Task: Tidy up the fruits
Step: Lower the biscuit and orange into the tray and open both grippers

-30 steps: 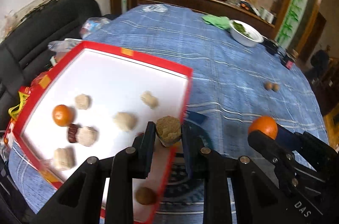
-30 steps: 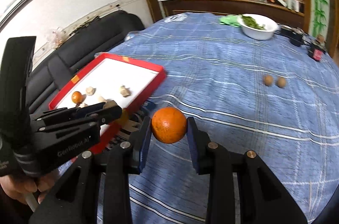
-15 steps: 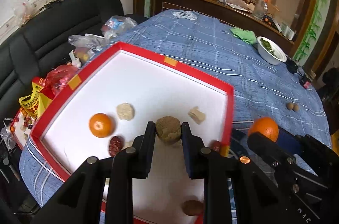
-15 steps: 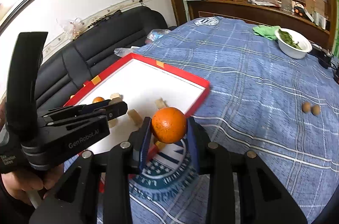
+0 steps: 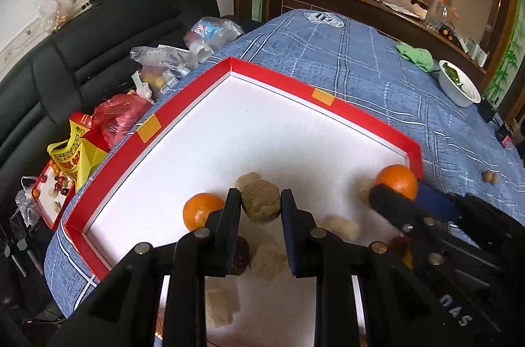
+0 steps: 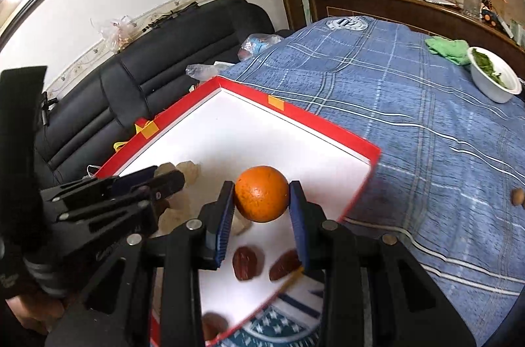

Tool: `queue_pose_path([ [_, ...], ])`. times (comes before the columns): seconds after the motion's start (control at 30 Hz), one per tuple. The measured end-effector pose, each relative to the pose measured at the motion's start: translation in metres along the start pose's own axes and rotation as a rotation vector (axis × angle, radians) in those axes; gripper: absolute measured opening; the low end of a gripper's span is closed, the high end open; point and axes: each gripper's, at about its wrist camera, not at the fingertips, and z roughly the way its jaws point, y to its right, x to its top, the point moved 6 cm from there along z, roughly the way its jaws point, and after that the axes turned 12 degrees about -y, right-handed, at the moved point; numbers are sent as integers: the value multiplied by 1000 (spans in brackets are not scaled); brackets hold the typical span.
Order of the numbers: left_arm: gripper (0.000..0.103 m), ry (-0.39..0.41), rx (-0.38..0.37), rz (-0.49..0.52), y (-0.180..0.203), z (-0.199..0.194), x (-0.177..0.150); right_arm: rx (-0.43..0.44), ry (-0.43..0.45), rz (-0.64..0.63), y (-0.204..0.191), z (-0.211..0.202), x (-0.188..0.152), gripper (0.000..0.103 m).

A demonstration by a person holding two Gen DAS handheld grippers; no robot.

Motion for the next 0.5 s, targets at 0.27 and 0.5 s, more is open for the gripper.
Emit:
queue_pose_path([
  [0.27, 45, 25, 47, -26, -13, -3, 7, 25, -46, -11, -5, 23, 4, 36],
  [0.5, 74, 38, 46, -73, -18, -12, 8, 5, -5, -3, 3, 4, 4, 66],
])
